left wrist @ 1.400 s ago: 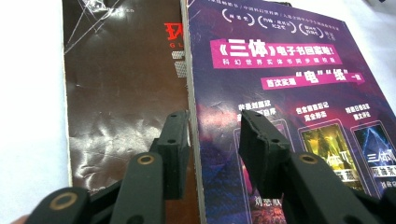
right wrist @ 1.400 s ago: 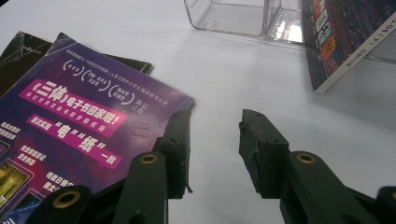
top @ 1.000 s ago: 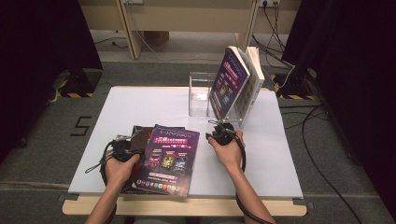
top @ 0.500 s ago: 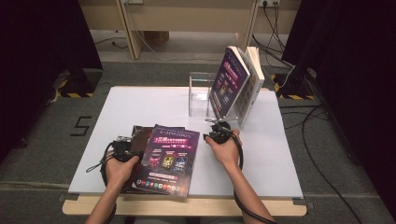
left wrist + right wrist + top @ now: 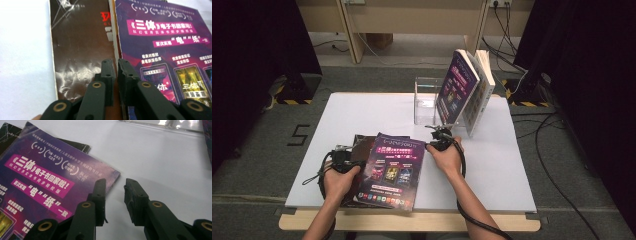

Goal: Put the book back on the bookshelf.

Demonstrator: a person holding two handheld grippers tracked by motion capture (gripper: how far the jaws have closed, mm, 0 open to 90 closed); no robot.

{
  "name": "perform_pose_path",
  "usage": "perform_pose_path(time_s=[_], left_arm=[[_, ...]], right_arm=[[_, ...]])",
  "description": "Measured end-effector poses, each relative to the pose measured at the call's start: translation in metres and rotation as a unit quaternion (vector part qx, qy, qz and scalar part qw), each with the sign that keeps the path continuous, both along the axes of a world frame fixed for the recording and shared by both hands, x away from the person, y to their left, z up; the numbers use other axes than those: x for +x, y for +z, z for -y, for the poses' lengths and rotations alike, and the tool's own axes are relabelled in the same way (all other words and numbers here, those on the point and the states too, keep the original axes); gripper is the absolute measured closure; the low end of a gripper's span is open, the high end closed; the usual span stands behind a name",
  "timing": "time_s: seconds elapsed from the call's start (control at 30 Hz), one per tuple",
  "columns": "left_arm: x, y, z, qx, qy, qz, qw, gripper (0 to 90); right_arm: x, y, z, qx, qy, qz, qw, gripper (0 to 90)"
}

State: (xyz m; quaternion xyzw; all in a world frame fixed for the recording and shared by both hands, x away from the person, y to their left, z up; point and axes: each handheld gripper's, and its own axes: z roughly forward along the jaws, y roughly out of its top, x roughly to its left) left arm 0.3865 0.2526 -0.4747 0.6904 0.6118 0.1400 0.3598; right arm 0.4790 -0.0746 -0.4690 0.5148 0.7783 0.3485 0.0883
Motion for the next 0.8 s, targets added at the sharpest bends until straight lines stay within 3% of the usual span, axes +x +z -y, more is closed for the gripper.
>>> perform_pose_path(time_s=[0.2,0.37,0.53,0.8], left_arm=[[-0.001,0.005,0.006,-0.006,-0.004,0.014,0.9999,70.6],[0.001,0.000,0.010,-0.001,-0.014,0.005,0.9999,63.2],[0.002,-0.003,0.012,0.001,-0.019,-0.002,0.9998,62.8],[0.003,-0.007,0.013,-0.014,-0.025,-0.011,0.9995,62.5]], right_arm=[[0.009,-0.001,-0.006,0.009,-0.007,-0.016,0.9998,67.3],[0.015,-0.004,-0.007,0.014,-0.010,-0.021,0.9996,66.1],[0.020,-0.003,-0.010,0.012,-0.007,-0.028,0.9995,65.4],[0.026,-0.006,-0.012,0.017,-0.006,-0.042,0.9989,63.3]])
